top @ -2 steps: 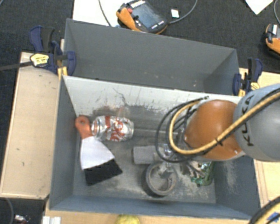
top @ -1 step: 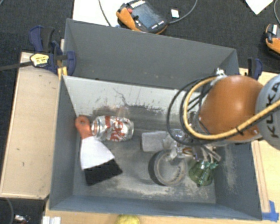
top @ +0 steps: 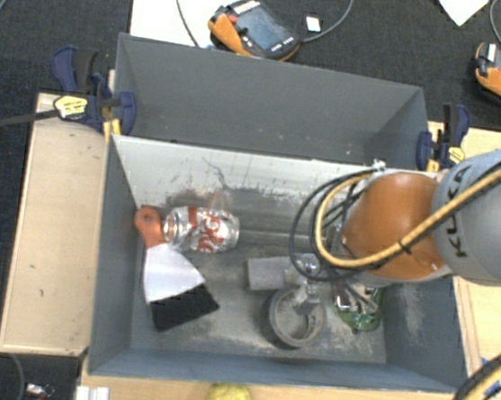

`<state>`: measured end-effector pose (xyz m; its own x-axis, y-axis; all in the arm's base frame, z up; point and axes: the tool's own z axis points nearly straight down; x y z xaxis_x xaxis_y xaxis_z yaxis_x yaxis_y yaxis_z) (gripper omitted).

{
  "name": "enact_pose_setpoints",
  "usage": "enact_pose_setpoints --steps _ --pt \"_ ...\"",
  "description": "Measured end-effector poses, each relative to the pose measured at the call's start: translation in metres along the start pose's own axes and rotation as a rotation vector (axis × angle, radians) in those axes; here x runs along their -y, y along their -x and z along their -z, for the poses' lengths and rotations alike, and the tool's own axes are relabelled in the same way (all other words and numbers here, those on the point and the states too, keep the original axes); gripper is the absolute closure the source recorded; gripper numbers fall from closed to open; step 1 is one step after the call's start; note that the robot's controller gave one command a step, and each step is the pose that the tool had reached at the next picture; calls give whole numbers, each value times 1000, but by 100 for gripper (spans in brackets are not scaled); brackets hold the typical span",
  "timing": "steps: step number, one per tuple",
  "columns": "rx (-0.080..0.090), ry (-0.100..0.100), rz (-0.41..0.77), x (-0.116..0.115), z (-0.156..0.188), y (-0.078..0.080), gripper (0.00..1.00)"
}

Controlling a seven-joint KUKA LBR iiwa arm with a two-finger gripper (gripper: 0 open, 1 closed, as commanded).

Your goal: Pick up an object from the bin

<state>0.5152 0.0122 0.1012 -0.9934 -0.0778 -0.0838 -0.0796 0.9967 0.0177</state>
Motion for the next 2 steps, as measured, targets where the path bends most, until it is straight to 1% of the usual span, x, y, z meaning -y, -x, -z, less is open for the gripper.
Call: enact_pose_setpoints --steps 1,2 --pt "8 0 -118 25 99 36 100" --pt "-3 2 -92 1 17 20 100"
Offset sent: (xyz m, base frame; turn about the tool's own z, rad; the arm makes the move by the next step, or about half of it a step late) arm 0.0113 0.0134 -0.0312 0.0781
